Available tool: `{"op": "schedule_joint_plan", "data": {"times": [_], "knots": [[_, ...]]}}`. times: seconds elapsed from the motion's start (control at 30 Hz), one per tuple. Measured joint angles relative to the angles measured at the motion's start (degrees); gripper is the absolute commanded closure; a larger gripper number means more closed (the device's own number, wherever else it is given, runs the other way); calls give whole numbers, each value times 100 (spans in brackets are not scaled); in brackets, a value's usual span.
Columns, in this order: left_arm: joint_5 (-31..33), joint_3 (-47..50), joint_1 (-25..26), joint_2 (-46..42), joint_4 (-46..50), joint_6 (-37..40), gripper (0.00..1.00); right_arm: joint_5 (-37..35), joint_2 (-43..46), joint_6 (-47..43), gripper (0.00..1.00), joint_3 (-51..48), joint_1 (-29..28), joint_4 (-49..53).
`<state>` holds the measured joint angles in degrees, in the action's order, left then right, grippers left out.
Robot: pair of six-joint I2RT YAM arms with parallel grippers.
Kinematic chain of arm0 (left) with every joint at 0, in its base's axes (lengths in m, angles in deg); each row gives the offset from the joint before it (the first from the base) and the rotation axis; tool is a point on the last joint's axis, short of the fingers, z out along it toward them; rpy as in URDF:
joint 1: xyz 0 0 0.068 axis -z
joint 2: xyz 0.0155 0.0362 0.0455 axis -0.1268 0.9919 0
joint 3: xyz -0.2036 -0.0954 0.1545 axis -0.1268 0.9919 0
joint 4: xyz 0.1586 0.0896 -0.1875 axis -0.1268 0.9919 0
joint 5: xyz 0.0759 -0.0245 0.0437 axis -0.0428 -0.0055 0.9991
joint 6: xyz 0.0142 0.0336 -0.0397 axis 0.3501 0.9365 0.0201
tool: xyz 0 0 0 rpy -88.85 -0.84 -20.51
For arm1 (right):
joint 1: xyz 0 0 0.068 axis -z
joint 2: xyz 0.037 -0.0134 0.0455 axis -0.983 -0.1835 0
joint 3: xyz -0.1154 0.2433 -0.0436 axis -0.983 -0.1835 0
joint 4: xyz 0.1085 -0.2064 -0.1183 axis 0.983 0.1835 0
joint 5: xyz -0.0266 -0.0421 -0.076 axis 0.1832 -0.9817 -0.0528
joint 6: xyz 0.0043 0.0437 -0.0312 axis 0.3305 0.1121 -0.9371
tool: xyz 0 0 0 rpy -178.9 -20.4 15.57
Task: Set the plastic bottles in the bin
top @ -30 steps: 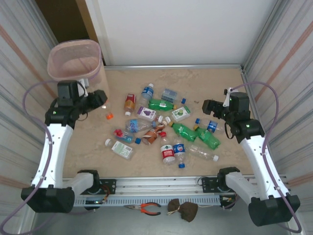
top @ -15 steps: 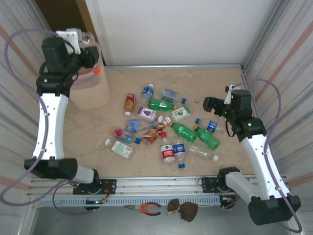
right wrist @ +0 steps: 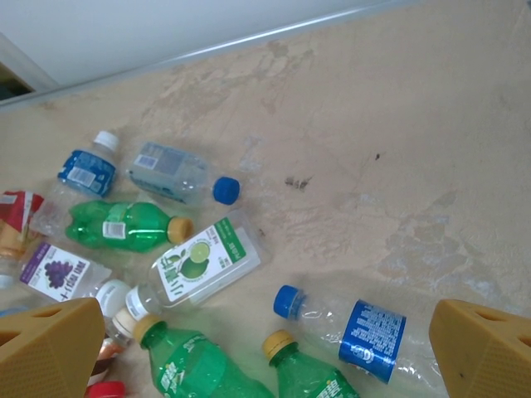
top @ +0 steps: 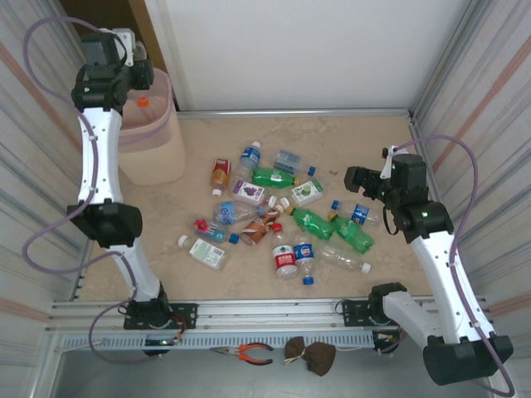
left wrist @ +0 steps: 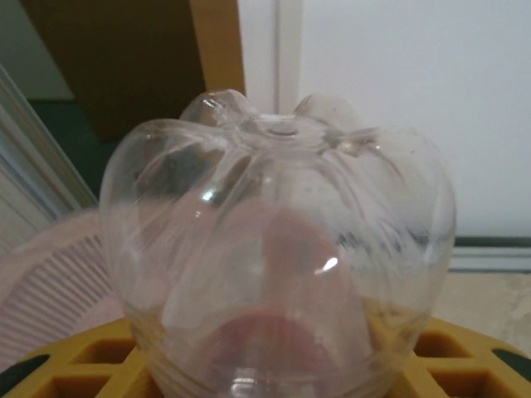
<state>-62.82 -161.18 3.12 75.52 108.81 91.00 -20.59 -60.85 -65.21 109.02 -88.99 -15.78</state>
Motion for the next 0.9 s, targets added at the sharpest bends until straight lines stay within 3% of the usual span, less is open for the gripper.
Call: {"op": "schedule_joint_plan", "data": {"times": [0.9], "knots": [[-577, -748, -330, 1878, 2498, -254, 53, -175, 94, 190, 1, -55, -398, 57]]}}
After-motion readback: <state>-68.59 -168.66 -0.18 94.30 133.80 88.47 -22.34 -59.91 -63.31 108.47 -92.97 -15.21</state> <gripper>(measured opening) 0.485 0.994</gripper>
